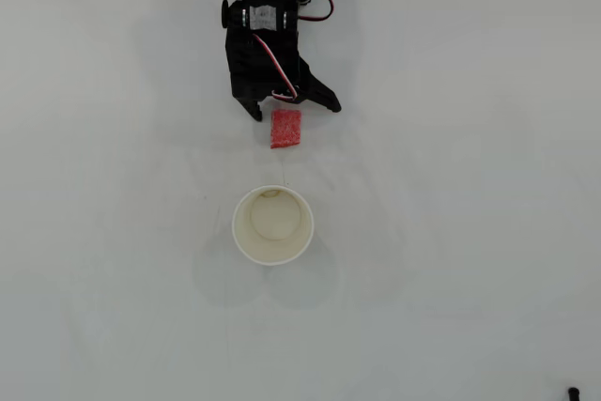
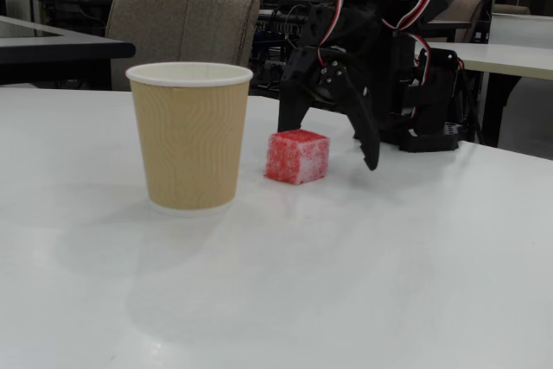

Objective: Grasp a red cube and put it in the cup.

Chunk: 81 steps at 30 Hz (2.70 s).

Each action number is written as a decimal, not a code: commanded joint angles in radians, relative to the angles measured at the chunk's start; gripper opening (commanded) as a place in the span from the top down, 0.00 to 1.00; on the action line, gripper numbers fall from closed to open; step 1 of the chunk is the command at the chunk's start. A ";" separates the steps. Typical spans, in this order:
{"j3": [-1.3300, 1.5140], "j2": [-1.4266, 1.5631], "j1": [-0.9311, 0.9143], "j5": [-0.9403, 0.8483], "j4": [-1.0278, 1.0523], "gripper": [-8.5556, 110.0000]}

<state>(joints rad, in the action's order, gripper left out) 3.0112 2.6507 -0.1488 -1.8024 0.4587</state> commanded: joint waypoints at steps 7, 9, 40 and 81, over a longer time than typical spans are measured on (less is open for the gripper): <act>-0.172 -0.126 -0.025 0.002 -0.089 0.53; -0.212 -0.172 -0.029 0.005 -0.110 0.53; -0.267 -0.310 -0.012 0.094 -0.031 0.53; -0.301 0.037 0.020 0.391 -0.127 0.87</act>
<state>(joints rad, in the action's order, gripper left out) 2.7903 2.6308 -0.1335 -1.4665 0.3850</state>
